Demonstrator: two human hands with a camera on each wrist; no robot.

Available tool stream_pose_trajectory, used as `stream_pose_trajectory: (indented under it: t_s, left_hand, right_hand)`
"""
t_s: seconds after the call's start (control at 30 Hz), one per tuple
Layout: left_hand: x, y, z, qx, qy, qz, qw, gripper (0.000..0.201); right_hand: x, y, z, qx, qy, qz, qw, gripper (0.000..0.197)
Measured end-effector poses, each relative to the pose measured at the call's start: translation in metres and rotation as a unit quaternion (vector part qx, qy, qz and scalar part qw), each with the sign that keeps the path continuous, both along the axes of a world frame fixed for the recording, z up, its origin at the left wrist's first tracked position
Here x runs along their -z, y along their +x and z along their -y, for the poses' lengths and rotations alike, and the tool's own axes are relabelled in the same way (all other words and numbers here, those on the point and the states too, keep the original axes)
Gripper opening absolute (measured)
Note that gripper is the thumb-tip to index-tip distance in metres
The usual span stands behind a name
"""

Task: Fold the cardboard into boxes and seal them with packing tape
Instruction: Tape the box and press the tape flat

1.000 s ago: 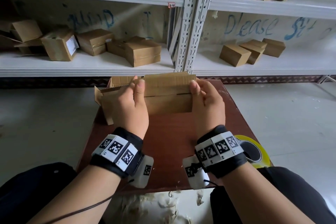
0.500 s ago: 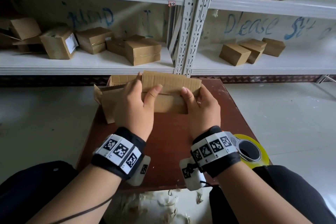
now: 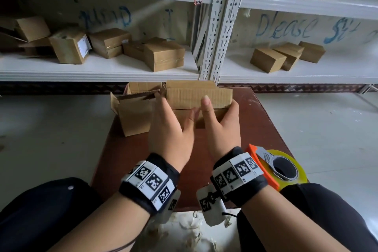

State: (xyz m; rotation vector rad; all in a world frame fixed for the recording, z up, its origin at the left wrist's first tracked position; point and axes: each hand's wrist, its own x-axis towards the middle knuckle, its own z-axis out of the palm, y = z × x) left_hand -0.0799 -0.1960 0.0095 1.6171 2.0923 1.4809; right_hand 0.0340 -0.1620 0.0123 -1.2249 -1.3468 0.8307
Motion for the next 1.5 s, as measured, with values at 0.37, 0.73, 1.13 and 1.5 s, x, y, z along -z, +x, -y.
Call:
stream_pose_trajectory:
  t_s: [0.37, 0.73, 1.13, 1.5]
  left_hand:
    - [-0.007, -0.031, -0.017, -0.03, 0.03, 0.067, 0.997, 0.059]
    - [-0.003, 0.002, 0.0, 0.027, 0.043, -0.063, 0.997, 0.073]
    - [0.008, -0.02, -0.021, -0.071, 0.049, -0.044, 0.995, 0.064]
    - [-0.007, -0.02, -0.013, -0.024, 0.07, -0.042, 0.996, 0.042]
  right_hand:
    - [-0.01, 0.007, -0.01, 0.033, -0.043, 0.138, 0.989, 0.039]
    - [0.001, -0.002, -0.001, -0.021, -0.091, 0.047, 0.995, 0.09]
    - [-0.007, 0.01, -0.007, 0.053, -0.037, 0.132, 0.989, 0.05]
    - [-0.014, 0.022, -0.008, 0.051, -0.018, 0.148, 0.988, 0.052]
